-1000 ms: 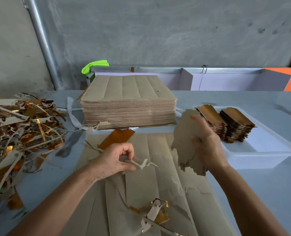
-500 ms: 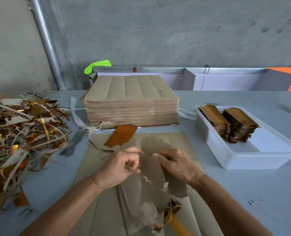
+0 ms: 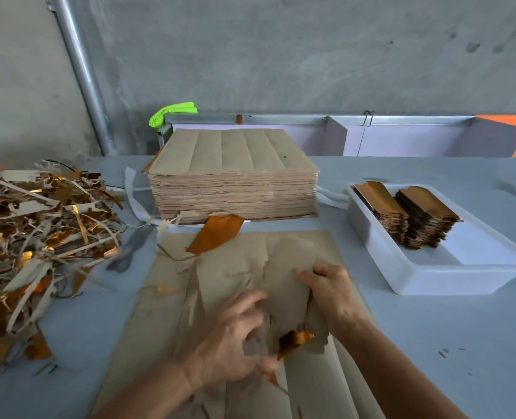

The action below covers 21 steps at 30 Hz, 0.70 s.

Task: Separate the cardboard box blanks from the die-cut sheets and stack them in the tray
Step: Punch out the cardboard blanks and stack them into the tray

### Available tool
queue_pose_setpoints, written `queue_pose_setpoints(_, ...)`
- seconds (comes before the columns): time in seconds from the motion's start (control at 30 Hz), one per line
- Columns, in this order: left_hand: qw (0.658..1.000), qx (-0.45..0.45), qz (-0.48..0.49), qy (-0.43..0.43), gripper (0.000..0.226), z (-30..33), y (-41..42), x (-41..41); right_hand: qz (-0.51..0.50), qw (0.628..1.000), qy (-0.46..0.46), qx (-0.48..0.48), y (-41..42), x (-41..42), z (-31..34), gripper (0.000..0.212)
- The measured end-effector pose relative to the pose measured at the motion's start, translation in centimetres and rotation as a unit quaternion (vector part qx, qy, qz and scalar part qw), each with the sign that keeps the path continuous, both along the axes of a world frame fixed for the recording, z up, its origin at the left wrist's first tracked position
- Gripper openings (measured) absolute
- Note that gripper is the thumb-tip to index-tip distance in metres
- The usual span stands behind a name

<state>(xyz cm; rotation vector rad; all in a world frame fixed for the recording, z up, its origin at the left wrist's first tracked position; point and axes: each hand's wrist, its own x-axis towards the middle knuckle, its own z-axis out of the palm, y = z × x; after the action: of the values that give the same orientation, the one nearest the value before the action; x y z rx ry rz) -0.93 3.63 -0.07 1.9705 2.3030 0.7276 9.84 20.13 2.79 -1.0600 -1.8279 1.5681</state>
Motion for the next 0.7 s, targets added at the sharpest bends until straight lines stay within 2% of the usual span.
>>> queue_pose_setpoints(0.07, 0.995, -0.083, 0.057, -0.027, 0.073, -1.0, -0.1, 0.2, -0.049, 0.997, 0.034, -0.057, 0.0, 0.2, 0.0, 0.027)
queue_pose_setpoints(0.13, 0.991, -0.111, 0.077, -0.023, 0.110, -1.2, 0.2, 0.3, -0.057, 0.990, 0.065, -0.108, 0.1, 0.5, 0.0, 0.030)
queue_pose_setpoints(0.17, 0.988, -0.130, 0.082, -0.005, 0.119, -1.2, 0.3, 0.5, -0.055, 0.988, 0.079, -0.119, 0.0, 0.6, 0.0, 0.027)
queue_pose_setpoints(0.23, 0.986, -0.141, 0.084, 0.037, 0.107, -1.1, 0.5, 0.9, -0.073, 0.984, 0.099, -0.126, 0.1, 0.7, 0.0, 0.026)
queue_pose_setpoints(0.33, 0.990, -0.121, 0.053, 0.054, 0.059, -1.4, 0.3, 1.0, -0.112, 0.983, 0.103, -0.102, 0.5, 1.0, 0.1, 0.029)
queue_pose_setpoints(0.43, 0.995, -0.060, 0.017, 0.079, 0.027, -1.1, 0.0, 1.2, -0.163, 0.980, 0.097, -0.068, 1.6, 1.5, 0.4, 0.033)
queue_pose_setpoints(0.5, 0.993, 0.008, -0.012, 0.119, 0.025, -0.8, -0.5, 1.4, -0.191, 0.978, 0.081, -0.032, 2.7, 2.0, 0.8, 0.028)
queue_pose_setpoints(0.57, 0.991, 0.083, -0.016, 0.105, 0.039, -0.9, -1.3, 1.2, -0.196, 0.979, 0.055, 0.021, 3.6, 2.7, 1.1, 0.014)
queue_pose_setpoints(0.6, 0.988, 0.118, -0.019, 0.095, 0.037, -1.0, -1.6, 1.0, -0.189, 0.980, 0.045, 0.043, 4.0, 3.0, 1.2, 0.014)
queue_pose_setpoints(0.67, 0.977, 0.186, -0.015, 0.099, 0.016, -1.0, -2.2, 0.8, -0.159, 0.983, 0.037, 0.081, 4.3, 3.5, 1.2, 0.030)
queue_pose_setpoints(0.7, 0.973, 0.213, 0.002, 0.093, 0.019, -0.9, -2.3, 0.9, -0.133, 0.985, 0.032, 0.101, 4.1, 3.6, 1.2, 0.043)
